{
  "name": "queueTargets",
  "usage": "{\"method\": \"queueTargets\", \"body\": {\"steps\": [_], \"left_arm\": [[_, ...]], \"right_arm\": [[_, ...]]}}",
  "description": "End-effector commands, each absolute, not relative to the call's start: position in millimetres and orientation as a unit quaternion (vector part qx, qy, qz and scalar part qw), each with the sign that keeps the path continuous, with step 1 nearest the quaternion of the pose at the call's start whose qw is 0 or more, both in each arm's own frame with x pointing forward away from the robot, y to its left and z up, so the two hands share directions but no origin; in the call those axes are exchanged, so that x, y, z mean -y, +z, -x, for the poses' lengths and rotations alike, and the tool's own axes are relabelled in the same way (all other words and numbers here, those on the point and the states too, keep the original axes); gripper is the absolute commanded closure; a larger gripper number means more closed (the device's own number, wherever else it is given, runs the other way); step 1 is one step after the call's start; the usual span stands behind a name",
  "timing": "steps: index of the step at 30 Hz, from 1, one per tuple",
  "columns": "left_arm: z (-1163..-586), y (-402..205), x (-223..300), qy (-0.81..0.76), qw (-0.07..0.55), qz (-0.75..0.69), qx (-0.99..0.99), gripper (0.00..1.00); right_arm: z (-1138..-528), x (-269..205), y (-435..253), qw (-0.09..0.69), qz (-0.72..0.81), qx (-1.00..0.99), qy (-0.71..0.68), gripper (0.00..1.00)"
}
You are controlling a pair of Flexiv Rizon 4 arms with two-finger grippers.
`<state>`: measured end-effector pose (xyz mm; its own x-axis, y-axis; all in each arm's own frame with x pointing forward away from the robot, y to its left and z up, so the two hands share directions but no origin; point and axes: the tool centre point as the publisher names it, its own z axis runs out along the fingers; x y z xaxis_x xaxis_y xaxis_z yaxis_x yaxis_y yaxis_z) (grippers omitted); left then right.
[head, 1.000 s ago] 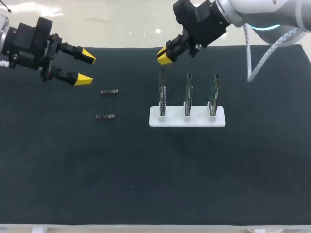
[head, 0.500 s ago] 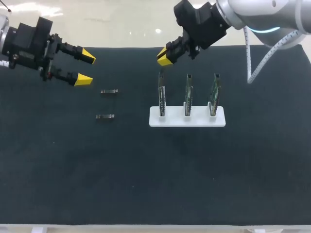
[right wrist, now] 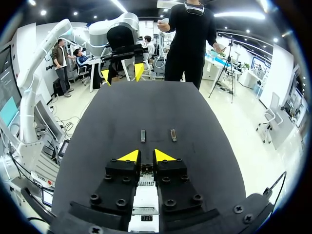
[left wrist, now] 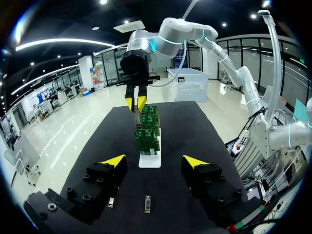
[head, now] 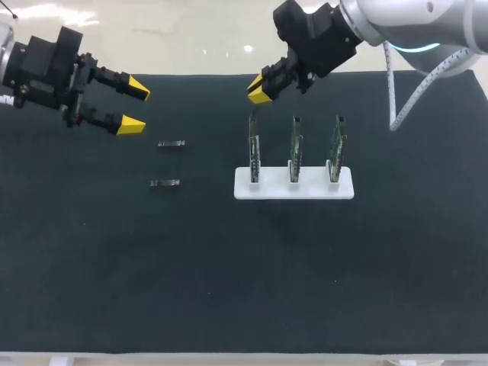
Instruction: Pick up the optical module with the left hand, and insert it into the network port with the right hand.
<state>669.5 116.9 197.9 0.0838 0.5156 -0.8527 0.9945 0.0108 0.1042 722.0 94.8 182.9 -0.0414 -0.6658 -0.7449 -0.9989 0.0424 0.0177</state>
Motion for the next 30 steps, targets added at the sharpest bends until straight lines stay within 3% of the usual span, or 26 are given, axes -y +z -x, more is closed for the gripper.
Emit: {"method": "queueTargets", "body": {"steps": [1,30], "left_arm": [[-670.4,197.9,-116.3,-0.313,0.38,-0.63,-0.6,0.0],[-670.4,197.9,-116.3,-0.313,0.38,-0.63,-0.6,0.0]], "right_arm": [[-719.6,-92.7,182.6,0.289,0.628,-0.663,0.287,1.0],[-723.8,-98.2,176.9,0.274,0.65,-0.651,0.282,1.0]]}}
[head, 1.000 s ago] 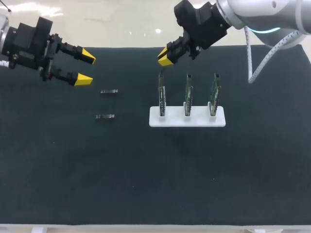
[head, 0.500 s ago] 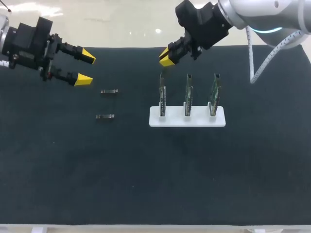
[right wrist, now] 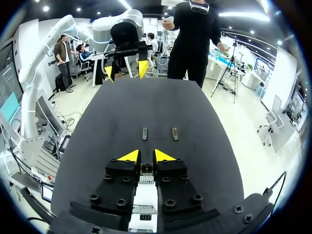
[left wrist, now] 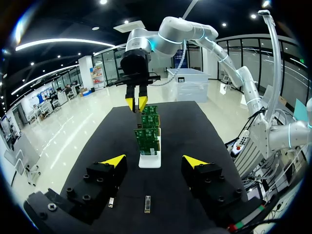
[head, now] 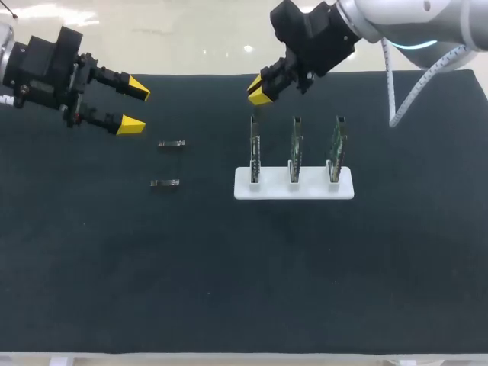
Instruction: Pick up the optical module with the left hand, and insert it into the network port with the right hand.
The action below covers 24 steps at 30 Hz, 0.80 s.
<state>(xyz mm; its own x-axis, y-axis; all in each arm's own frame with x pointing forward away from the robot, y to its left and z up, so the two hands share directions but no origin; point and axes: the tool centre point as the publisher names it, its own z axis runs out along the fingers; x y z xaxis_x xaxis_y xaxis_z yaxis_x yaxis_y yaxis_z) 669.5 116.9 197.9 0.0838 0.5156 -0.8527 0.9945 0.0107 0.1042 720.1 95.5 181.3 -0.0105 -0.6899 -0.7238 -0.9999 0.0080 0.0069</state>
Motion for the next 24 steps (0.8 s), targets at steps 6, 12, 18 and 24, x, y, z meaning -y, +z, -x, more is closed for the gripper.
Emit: {"method": "queueTargets", "body": {"steps": [6,12,18,24], "left_arm": [[-670,198,-116,-0.313,0.38,-0.63,-0.6,0.0],[-670,198,-116,-0.313,0.38,-0.63,-0.6,0.0],[-670,198,-116,-0.313,0.38,-0.63,-0.6,0.0],[-670,198,-116,-0.313,0.38,-0.63,-0.6,0.0]], "right_arm": [[-725,-100,178,0.278,0.647,-0.65,0.287,0.85],[-723,-99,191,0.273,0.643,-0.66,0.276,0.0],[-721,-97,204,0.266,0.64,-0.669,0.268,0.0],[-722,-96,210,0.262,0.641,-0.673,0.26,1.0]]}}
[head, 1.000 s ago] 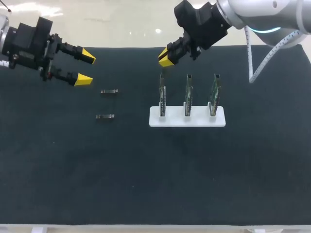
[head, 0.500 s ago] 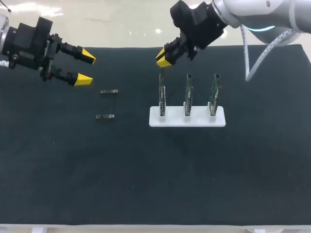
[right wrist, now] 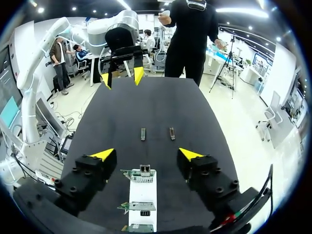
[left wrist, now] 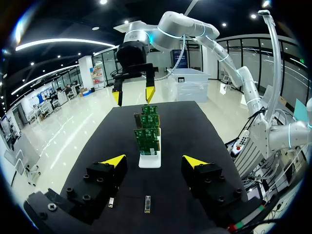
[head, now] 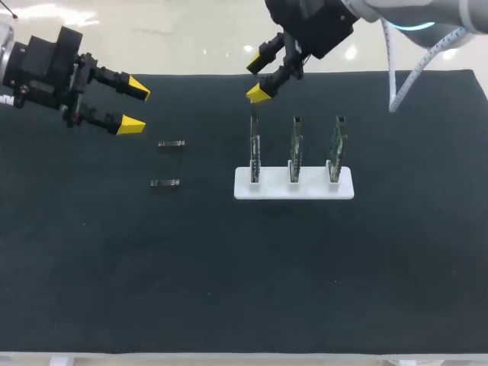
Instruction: Pick up the optical module with the left hand, and insert it into the network port with the right hand.
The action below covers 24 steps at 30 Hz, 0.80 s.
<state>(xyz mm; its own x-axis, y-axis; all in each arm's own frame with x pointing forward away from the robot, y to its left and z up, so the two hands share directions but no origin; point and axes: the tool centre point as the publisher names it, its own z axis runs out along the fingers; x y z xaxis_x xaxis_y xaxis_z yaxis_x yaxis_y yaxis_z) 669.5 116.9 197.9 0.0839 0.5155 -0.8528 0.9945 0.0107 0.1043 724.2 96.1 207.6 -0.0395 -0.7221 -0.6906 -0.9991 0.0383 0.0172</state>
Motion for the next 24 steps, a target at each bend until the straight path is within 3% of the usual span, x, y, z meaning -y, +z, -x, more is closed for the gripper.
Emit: {"method": "queueTargets", "body": {"steps": [1,24], "left_arm": [[-670,198,-116,-0.313,0.38,-0.63,-0.6,0.0],[-670,198,-116,-0.313,0.38,-0.63,-0.6,0.0]], "right_arm": [[-722,-96,210,0.262,0.641,-0.673,0.259,1.0],[-720,-98,190,0.274,0.64,-0.668,0.263,1.0]]}}
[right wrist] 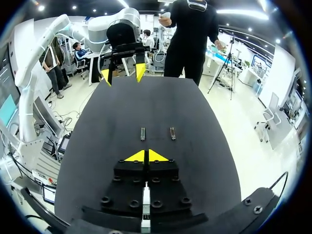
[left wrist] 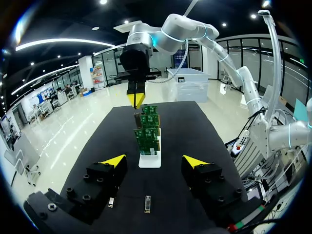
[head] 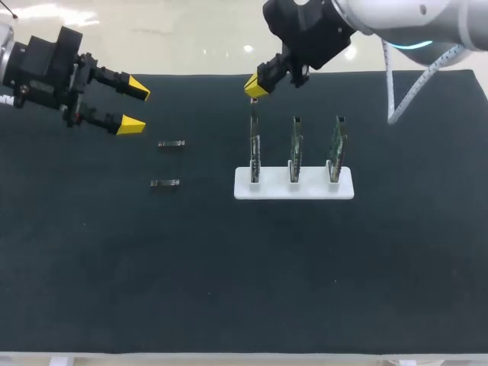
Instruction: Pick up the optical module with the left hand, and insert it into the network port with the right hand.
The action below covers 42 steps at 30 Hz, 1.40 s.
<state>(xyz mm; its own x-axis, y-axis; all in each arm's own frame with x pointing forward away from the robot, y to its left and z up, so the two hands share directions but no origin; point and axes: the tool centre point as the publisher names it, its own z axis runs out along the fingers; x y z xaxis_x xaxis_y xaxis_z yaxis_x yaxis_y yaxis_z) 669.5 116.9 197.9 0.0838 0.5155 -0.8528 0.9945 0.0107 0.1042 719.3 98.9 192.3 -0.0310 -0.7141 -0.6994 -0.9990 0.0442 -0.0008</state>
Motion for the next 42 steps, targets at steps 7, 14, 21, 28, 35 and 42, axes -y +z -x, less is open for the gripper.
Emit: {"method": "queueTargets", "body": {"steps": [7,14,21,28,35,42], "left_arm": [[-670,198,-116,-0.313,0.38,-0.63,-0.6,0.0],[-670,198,-116,-0.313,0.38,-0.63,-0.6,0.0],[-670,198,-116,-0.313,0.38,-0.63,-0.6,0.0],[-670,198,-116,-0.313,0.38,-0.63,-0.6,0.0],[-670,198,-116,-0.313,0.38,-0.63,-0.6,0.0],[-670,198,-116,-0.313,0.38,-0.63,-0.6,0.0]], "right_arm": [[-720,-95,185,0.267,0.642,-0.667,0.267,1.0],[-720,-94,180,0.265,0.644,-0.666,0.267,1.0],[-718,-96,171,0.266,0.644,-0.668,0.26,1.0],[-719,-97,166,0.26,0.648,-0.668,0.257,1.0],[-721,-97,160,0.258,0.652,-0.664,0.258,1.0],[-723,-96,155,0.26,0.655,-0.661,0.256,1.0]]}}
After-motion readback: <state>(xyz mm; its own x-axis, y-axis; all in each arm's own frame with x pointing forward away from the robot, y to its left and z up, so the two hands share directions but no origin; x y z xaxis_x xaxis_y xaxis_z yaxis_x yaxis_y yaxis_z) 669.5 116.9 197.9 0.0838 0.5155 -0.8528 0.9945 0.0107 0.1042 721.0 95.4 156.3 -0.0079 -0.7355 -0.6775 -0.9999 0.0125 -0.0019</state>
